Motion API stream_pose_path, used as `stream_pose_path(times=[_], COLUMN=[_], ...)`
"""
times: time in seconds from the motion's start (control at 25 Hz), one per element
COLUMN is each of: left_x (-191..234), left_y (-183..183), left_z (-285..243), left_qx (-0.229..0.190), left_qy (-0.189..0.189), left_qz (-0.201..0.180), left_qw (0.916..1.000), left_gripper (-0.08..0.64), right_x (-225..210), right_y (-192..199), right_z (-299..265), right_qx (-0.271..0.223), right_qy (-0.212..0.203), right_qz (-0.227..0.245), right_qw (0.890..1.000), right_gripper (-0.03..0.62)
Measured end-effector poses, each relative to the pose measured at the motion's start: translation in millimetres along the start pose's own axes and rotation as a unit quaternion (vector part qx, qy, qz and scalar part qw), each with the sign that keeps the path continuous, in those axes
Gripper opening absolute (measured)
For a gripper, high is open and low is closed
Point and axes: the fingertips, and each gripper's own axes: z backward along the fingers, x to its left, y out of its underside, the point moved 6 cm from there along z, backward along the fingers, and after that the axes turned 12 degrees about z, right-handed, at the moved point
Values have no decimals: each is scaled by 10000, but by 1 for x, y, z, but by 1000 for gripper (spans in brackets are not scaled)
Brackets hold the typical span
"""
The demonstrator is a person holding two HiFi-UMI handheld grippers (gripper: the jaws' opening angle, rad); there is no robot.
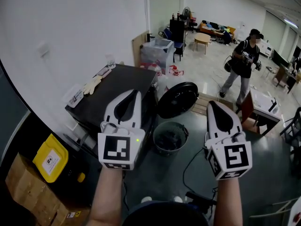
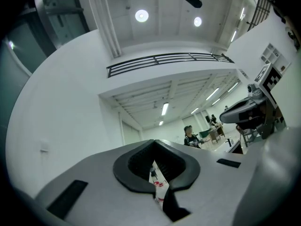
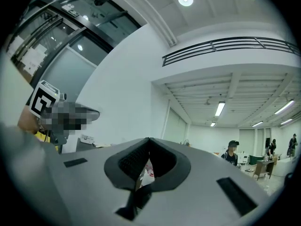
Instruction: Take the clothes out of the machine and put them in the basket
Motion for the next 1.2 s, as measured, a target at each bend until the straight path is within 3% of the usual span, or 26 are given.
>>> stream_pose_path(times=[0.28,1.2], left_x=[5,14], left_y=[-3,-9], left_z=[1,11], left_qx=[140,153], left_qy=[-118,22], left_qz=[-36,-105], left_qw=[9998,9998], left_gripper=[2,2], right_x=[-1,8], right_y=[-3,-14], right_z=[5,14], right_qx=[-16,23], right_qy=[97,229], right_qz=[37,161], right_qw=[9999,9996], right_gripper=[3,3])
